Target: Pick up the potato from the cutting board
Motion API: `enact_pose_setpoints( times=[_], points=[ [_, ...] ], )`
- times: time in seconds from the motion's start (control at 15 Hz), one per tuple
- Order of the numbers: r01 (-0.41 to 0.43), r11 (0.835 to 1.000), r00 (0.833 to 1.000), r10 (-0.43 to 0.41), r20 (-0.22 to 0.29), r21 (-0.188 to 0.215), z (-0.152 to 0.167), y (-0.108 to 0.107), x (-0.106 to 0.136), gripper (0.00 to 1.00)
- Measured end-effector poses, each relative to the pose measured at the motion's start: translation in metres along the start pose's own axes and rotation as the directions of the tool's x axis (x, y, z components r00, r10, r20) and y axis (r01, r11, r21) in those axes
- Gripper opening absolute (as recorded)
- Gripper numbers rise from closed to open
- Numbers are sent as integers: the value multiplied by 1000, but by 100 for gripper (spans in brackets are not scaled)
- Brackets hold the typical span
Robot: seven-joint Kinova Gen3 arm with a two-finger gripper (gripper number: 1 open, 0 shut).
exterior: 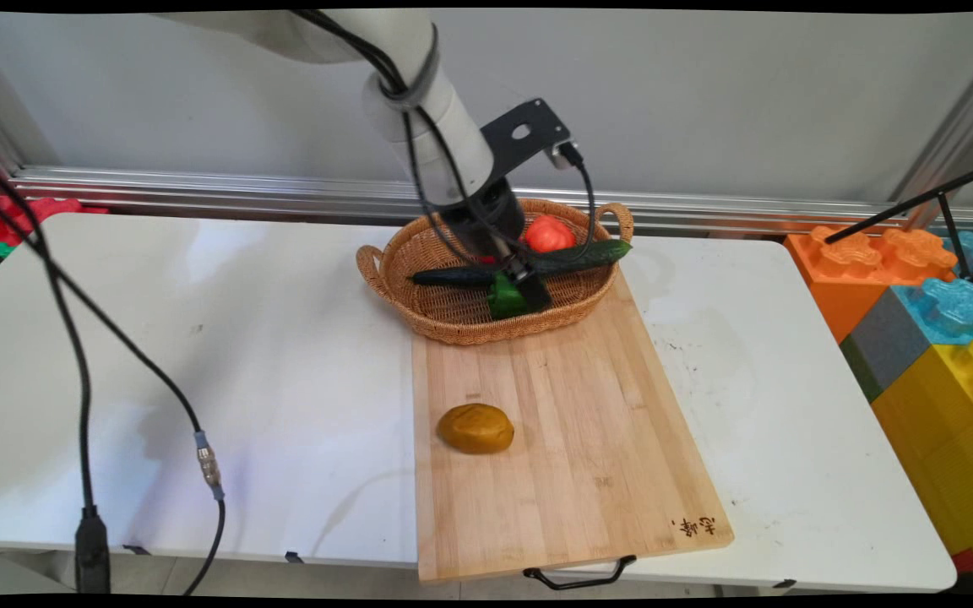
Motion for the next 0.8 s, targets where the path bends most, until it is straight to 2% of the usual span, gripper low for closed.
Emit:
enact_pose_setpoints(
  times=[0.2,0.4,0.6,0.8],
  points=[
    [-44,995,998,48,36,-85,-23,15,-21,100],
    [-99,980,994,106,34,-170,-40,21,-48,100],
    [-150,964,988,154,1,-221,-46,19,-76,100],
    [-186,954,983,183,-37,-237,-41,17,-97,100]
  ],
)
